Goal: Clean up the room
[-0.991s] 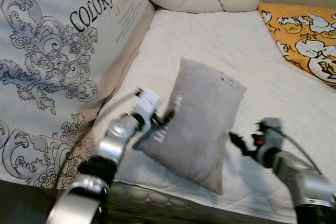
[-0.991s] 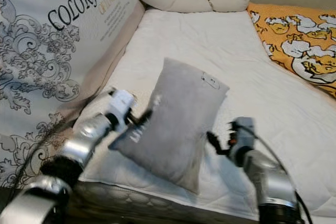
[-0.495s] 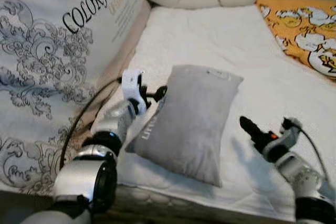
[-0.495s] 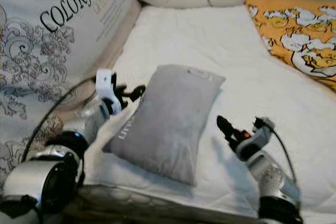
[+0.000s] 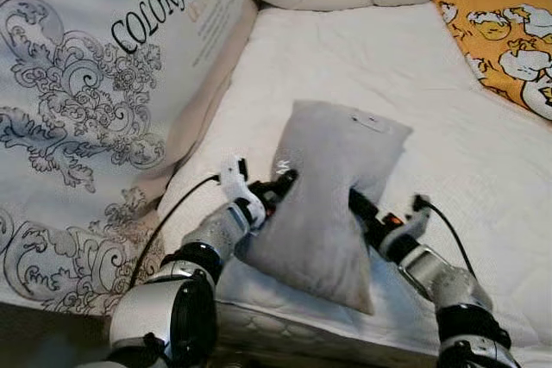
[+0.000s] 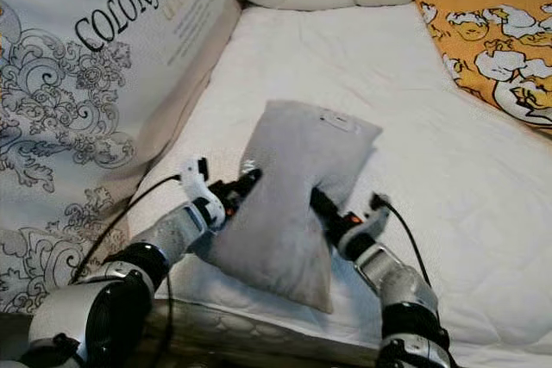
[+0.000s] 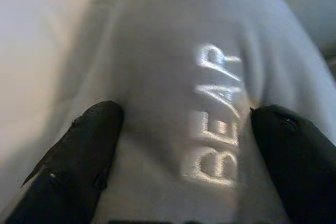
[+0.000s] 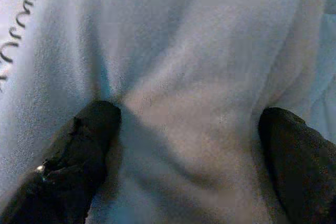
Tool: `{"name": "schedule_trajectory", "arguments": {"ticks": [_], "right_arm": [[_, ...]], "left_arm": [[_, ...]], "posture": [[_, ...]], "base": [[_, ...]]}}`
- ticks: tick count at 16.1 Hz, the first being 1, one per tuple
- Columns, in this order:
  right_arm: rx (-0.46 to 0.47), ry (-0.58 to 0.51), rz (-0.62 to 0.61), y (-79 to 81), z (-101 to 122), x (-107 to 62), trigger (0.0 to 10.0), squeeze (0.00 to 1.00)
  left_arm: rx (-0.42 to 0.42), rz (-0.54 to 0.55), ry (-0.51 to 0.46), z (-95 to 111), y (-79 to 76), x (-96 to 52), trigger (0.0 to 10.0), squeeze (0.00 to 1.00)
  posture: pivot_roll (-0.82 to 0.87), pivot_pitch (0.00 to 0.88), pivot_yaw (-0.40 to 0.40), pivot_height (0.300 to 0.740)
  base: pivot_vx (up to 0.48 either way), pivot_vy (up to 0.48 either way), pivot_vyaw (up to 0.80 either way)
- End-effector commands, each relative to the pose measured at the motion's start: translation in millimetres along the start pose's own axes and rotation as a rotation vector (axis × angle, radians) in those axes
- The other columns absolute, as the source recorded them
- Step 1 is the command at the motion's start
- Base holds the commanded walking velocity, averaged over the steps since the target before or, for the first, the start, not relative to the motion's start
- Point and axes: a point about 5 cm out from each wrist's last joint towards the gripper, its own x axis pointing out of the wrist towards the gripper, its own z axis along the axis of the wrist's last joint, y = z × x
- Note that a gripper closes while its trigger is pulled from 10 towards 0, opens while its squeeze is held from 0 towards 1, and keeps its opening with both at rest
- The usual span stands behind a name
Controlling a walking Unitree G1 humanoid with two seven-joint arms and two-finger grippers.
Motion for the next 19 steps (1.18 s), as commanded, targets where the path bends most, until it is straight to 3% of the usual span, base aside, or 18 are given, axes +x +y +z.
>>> {"name": "schedule_trajectory", "arguments": {"ticks": [1,2,3,4,5,6,10,12,15,18,19], "right_arm": [[-0.024,0.079,0.051,10.5,-12,11.0,10.0,1.0],[-0.039,0.095,0.064,13.5,-15,13.6,10.0,0.88],[-0.068,0.123,0.073,16.6,-18,17.6,1.2,0.0],[-0.108,0.136,0.047,15.1,-20,19.2,0.0,0.0],[-0.157,0.152,0.013,11.8,-20,19.3,0.0,0.0],[-0.198,0.158,-0.011,9.2,-21,19.5,0.0,0.0],[-0.222,0.101,-0.027,11.6,-14,21.8,0.0,0.0],[-0.289,0.113,-0.008,15.3,-17,23.2,0.0,0.0],[-0.317,0.092,0.02,22.8,-20,25.5,0.0,0.0],[-0.398,0.087,0.024,31.8,-19,27.7,0.0,0.0],[-0.406,0.085,0.032,33.9,-18,28.2,0.0,0.0]], "left_arm": [[0.031,-0.075,0.112,-19,-5.5,0.5,10.0,1.0],[0.072,-0.092,0.165,-28,-5.7,-0.7,10.0,1.0],[0.132,-0.075,0.245,-44,-1.6,-4.5,10.0,0.67],[0.152,-0.049,0.266,-50,1.3,-6.3,4.9,0.0],[0.171,-0.035,0.261,-50,2.1,-6.3,0.2,0.0],[0.192,-0.029,0.258,-49,2.6,-6.2,0.0,0.0],[0.347,-0.041,0.255,-40,-0.5,-3.5,0.0,0.0],[0.412,-0.038,0.249,-37,0.1,-3.8,0.0,0.0],[0.456,-0.024,0.212,-29,2.9,-5.6,0.0,0.0],[0.686,-0.027,0.232,-23,2.9,-7.5,0.0,0.0],[0.696,-0.023,0.223,-21,2.3,-7.2,0.0,0.0]], "posture": [[-0.06,0.0,0.088,0.74],[-0.06,0.0,0.085,0.74],[-0.05,0.0,0.083,0.74],[-0.05,0.0,0.082,0.74],[-0.05,0.0,0.08,0.74],[-0.05,0.0,0.079,0.74],[-0.04,0.0,0.083,0.74],[-0.03,0.0,0.082,0.74],[-0.01,0.0,0.068,0.74],[0.03,0.0,0.038,0.74],[0.03,0.0,0.038,0.74]], "base": [[0.0,0.0,0.0],[0.0,0.0,0.0],[0.0,0.0,0.0],[0.0,0.0,0.0],[0.0,0.0,0.0],[0.0,0.0,0.0],[0.0,0.0,0.0],[0.0,0.0,0.0],[0.0,0.0,0.0],[0.0,0.0,0.0],[0.0,0.0,0.0]]}}
